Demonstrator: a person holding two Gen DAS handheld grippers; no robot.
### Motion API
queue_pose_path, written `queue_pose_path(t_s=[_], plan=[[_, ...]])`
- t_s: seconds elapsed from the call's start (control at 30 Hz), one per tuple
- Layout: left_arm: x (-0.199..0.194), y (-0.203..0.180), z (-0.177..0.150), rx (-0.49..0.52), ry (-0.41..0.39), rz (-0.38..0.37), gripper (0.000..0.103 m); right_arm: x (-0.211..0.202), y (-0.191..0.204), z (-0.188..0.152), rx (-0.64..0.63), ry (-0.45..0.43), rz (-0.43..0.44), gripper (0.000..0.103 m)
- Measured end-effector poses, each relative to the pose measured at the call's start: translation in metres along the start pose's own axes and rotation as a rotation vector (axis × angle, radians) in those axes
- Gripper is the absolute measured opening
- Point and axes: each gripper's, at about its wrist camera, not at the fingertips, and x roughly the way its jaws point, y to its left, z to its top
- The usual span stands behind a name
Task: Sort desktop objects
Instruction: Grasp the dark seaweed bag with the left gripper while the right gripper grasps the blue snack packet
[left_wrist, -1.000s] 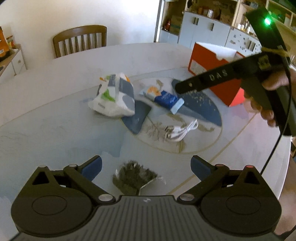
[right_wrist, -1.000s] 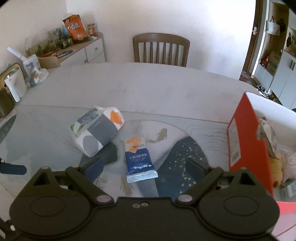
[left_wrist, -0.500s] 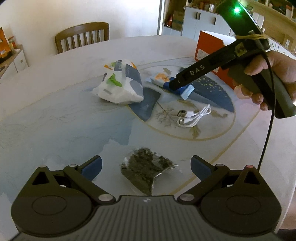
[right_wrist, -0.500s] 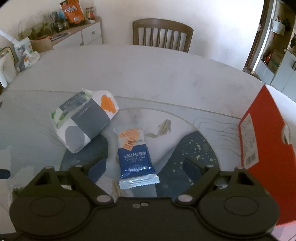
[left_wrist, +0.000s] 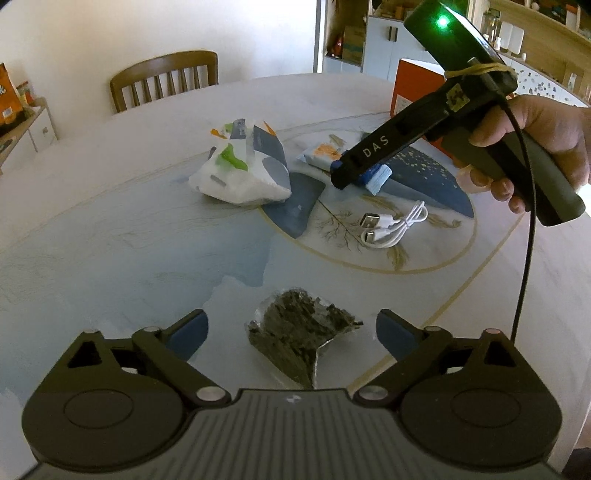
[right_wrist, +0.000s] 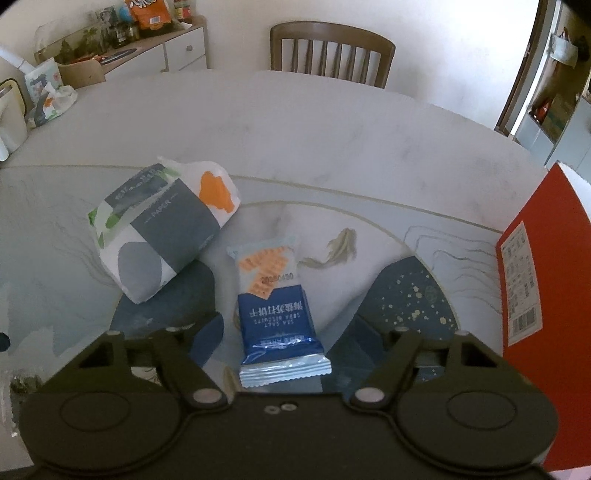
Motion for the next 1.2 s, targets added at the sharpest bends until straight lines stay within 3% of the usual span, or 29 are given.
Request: queue_pose_path(t_s=[0.17,0.33,0.43,0.63,0.7,1.2], plan=[[0.000,0.000,0.001,-0.010,0.002,-0.004,0.085,0.003,-0.003,0.000,0.019,-0.007,0.023,0.072],[0.000,0.000,0.002,-0.018,0.007,-0.005,0.071,0.001,-0.003,0.001,0.007,-0.027,0.040,0.047],[0.001,0.001,0.003,-0.029,0.015,-0.003,0.067,0.000,-0.006,0.001,0.017,-0.034,0.037,0.040],[0.002,-0.001,0.003,-0.030,0.022,0.005,0.058,-0.004,-0.012,-0.001,0.051,-0.033,0.039,0.037],[0.002,-0.001,0.004,-0.038,0.020,0.007,0.042,-0.007,-0.013,-0.002,0.058,-0.035,0.036,0.037],[0.001,0.004,0.016,-0.088,0.026,0.024,0.038,-0.035,-0.022,-0.013,0.112,-0.047,0.038,0.036]])
